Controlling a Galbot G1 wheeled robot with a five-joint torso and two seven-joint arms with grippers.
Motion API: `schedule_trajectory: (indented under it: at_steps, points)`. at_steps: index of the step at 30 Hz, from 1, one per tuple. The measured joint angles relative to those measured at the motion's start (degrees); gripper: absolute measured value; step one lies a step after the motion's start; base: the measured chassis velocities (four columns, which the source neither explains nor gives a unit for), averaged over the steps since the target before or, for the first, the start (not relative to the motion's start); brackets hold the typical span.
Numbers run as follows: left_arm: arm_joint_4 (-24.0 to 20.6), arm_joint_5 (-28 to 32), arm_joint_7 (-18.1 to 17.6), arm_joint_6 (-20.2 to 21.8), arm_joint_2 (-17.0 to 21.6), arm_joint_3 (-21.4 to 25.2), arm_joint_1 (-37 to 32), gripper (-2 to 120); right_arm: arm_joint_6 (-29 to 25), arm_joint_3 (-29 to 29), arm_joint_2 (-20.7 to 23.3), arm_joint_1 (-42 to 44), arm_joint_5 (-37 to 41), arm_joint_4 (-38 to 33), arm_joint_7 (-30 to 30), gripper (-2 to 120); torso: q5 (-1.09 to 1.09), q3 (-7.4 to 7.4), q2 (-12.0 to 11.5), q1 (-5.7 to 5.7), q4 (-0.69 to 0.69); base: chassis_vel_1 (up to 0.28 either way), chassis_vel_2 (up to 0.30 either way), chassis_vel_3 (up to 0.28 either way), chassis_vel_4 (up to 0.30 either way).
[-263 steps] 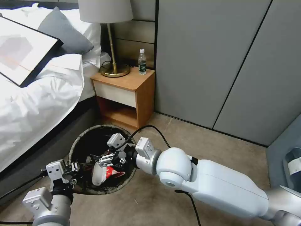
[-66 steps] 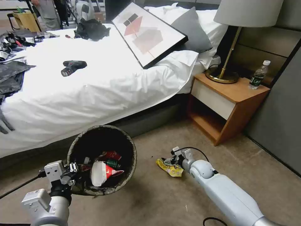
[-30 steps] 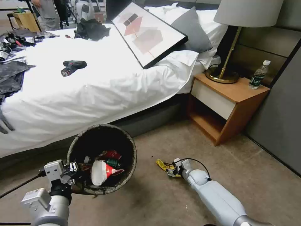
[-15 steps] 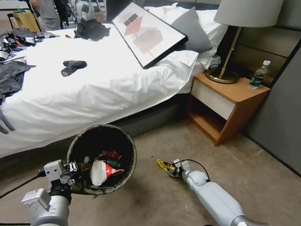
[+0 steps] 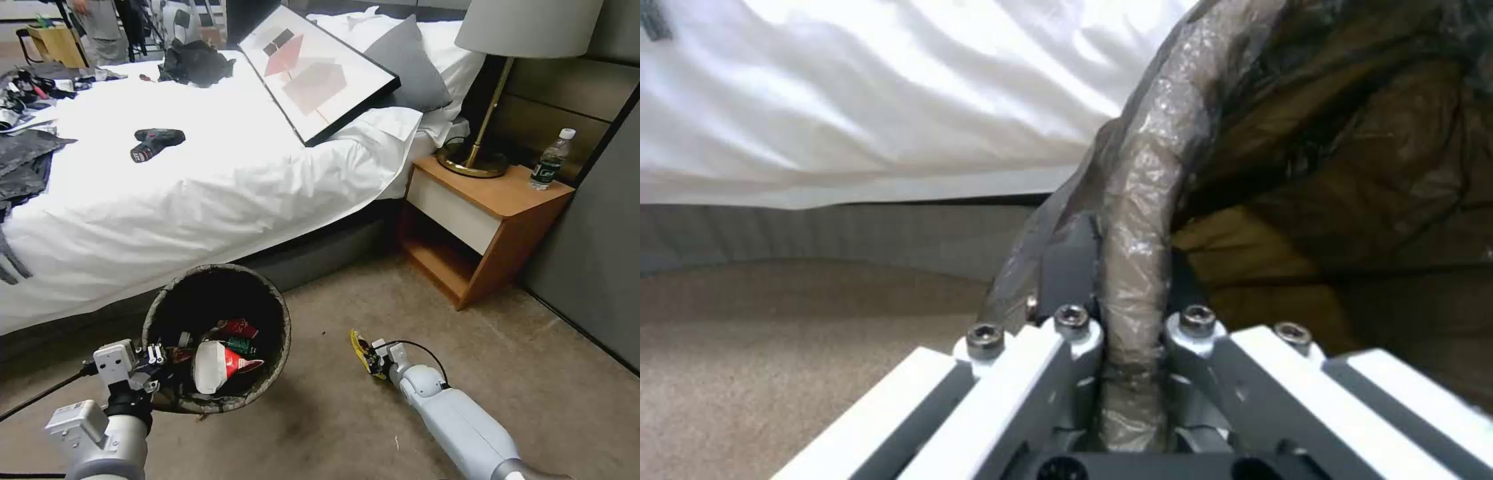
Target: Pick up the trash bin, then pick up the garbage from the floor and place it into the trash bin.
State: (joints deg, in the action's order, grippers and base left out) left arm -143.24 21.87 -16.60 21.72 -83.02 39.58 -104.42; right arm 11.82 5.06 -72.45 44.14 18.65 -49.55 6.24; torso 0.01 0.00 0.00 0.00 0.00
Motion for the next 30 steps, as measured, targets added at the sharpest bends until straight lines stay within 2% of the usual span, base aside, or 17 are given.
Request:
schedule_trajectory:
  at_steps: [2,5,6,9,11,15,16,19,20,24,25,28,30]
  points:
    - [0.0,0.0,0.0,0.0,0.0,0.0,-0.03,2,-0.09,-0.13,0.34,0.29,-0.19,-0.87,-0.41,0,0.0,0.0,0.0,0.0,0.0,0.0,0.0,0.0,0.0]
    - [0.0,0.01,0.0,0.0,0.09,0.0,-0.1,2,-0.33,-0.39,2.48,1.93,-0.5,-7.25,-1.47,0,0.0,0.0,0.01,0.0,-0.01,0.0,0.0,0.0,0.0]
    - [0.0,0.01,0.0,0.0,0.09,0.0,-0.1,2,-0.33,-0.39,2.48,1.93,-0.5,-7.25,-1.47,0,0.0,0.0,0.01,0.0,-0.01,0.0,0.0,0.0,0.0]
    - [0.0,0.0,-0.03,0.0,0.12,-0.02,-0.14,2,0.51,-0.35,6.31,3.7,0.47,-16.65,-1.52,0,-0.03,0.0,0.0,0.0,-0.01,0.0,0.0,0.0,0.0]
    - [0.0,0.01,-0.02,0.0,0.12,-0.06,-0.15,2,0.74,-0.33,6.95,3.99,0.87,-18.27,-1.47,0,0.0,0.0,0.0,0.0,-0.01,0.0,0.0,0.0,0.0]
    - [0.0,0.0,-0.06,0.0,0.25,-0.14,-0.36,2,2.37,-0.94,12.3,6.31,4.31,-30.88,-1.57,0,0.0,0.0,0.0,0.0,-0.01,0.0,0.0,0.0,0.0]
    - [0.0,0.0,-0.06,0.0,0.25,-0.14,-0.36,2,2.37,-0.94,12.3,6.31,4.31,-30.88,-1.57,0,0.0,0.0,0.0,0.0,-0.01,0.0,0.0,0.0,0.0]
    - [0.0,-0.04,-0.06,-0.01,0.35,-0.19,-0.4,2,3.9,-1.91,16.62,8.12,6.78,-41.54,-1.58,0,-0.02,0.0,0.0,0.0,-0.01,0.0,0.0,0.0,0.0]
    - [0.0,-0.04,-0.06,-0.01,0.35,-0.19,-0.4,2,3.9,-1.91,16.62,8.12,6.78,-41.54,-1.58,0,-0.02,0.0,0.0,0.0,-0.01,0.0,0.0,0.0,0.0]
    - [0.0,-0.25,-0.01,0.0,0.13,-0.47,-0.35,2,6.12,-2.07,20.37,8.53,10.63,-53.63,-2.83,0,-0.01,0.0,0.0,0.0,-0.01,0.0,0.0,0.0,0.0]
    - [0.0,-0.25,-0.01,0.0,0.13,-0.47,-0.35,2,6.12,-2.07,20.37,8.53,10.63,-53.63,-2.83,0,-0.01,0.0,0.0,0.0,-0.01,0.0,0.0,0.0,0.0]
    - [0.0,-0.38,0.02,0.04,0.0,-0.43,-0.42,2,8.04,-1.87,22.53,7.21,13.59,-61.68,-3.11,0,-0.02,0.0,0.0,-0.01,0.0,0.0,0.0,0.0,0.0]
    - [0.0,-0.38,0.04,0.06,0.0,-0.38,-0.48,2,8.63,-1.74,23.15,6.72,14.59,-63.61,-3.09,0,-0.01,0.0,0.0,-0.01,0.0,0.0,0.0,0.0,0.0]
